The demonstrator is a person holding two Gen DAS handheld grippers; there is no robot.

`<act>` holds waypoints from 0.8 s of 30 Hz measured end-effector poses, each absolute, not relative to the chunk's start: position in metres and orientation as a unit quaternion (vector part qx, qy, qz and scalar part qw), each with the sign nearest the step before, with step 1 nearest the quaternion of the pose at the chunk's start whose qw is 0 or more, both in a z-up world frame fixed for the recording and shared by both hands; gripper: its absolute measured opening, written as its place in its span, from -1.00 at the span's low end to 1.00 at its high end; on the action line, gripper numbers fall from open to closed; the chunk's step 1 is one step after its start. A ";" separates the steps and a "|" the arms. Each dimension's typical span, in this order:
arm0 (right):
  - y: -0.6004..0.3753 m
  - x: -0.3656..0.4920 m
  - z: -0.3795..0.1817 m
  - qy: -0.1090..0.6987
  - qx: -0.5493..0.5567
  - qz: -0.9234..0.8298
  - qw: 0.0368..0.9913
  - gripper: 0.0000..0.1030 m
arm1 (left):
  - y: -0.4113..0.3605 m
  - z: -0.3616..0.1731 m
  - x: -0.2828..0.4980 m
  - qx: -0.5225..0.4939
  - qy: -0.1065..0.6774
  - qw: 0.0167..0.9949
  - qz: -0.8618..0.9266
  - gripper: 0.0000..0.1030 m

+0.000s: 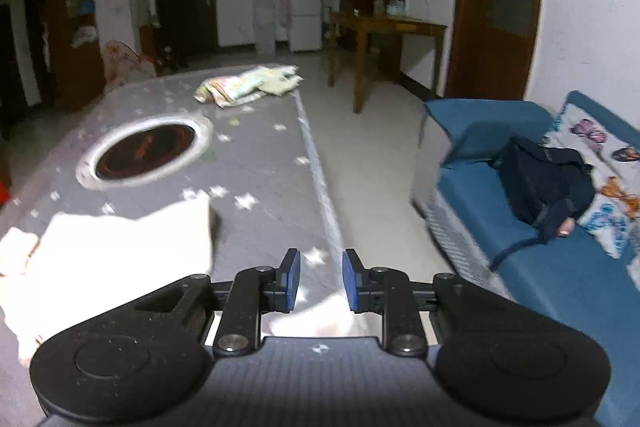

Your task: Fold clothes

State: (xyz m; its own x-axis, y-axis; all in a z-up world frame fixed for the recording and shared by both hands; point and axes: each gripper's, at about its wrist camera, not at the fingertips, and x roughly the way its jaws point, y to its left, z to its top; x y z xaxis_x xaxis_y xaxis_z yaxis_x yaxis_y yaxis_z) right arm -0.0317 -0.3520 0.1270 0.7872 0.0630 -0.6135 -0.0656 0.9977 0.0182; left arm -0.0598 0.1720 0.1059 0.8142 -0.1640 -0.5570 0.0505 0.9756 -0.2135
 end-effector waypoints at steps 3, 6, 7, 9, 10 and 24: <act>-0.339 -0.012 0.126 0.323 0.003 0.069 0.944 -0.55 | 0.146 0.102 -0.027 -0.098 0.311 0.942 -0.086 -0.17; -0.322 0.016 0.120 0.330 0.006 0.102 0.938 -0.49 | 0.124 0.090 0.010 -0.099 0.332 0.933 -0.096 -0.17; -0.313 0.030 0.117 0.336 0.008 0.114 0.935 -0.49 | 0.118 0.086 0.021 -0.098 0.339 0.930 -0.096 -0.14; -0.300 0.052 0.110 0.345 0.011 0.130 0.930 -0.47 | 0.108 0.075 0.044 -0.101 0.359 0.924 -0.089 -0.09; -0.296 0.061 0.107 0.350 0.015 0.136 0.927 -0.47 | 0.105 0.069 0.052 -0.101 0.368 0.920 -0.087 -0.07; -0.235 0.157 0.044 0.438 -0.012 0.173 0.882 -0.49 | 0.087 0.029 0.095 -0.096 0.423 0.893 -0.118 -0.50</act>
State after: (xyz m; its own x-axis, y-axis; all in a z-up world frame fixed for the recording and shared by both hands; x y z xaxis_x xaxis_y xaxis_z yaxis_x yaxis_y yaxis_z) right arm 0.1571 -0.2351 0.0440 0.5563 0.2954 -0.7767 -0.3160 0.9397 0.1310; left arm 0.0952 0.0867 0.0290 0.6137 -0.2926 -0.7334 0.1304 0.9536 -0.2713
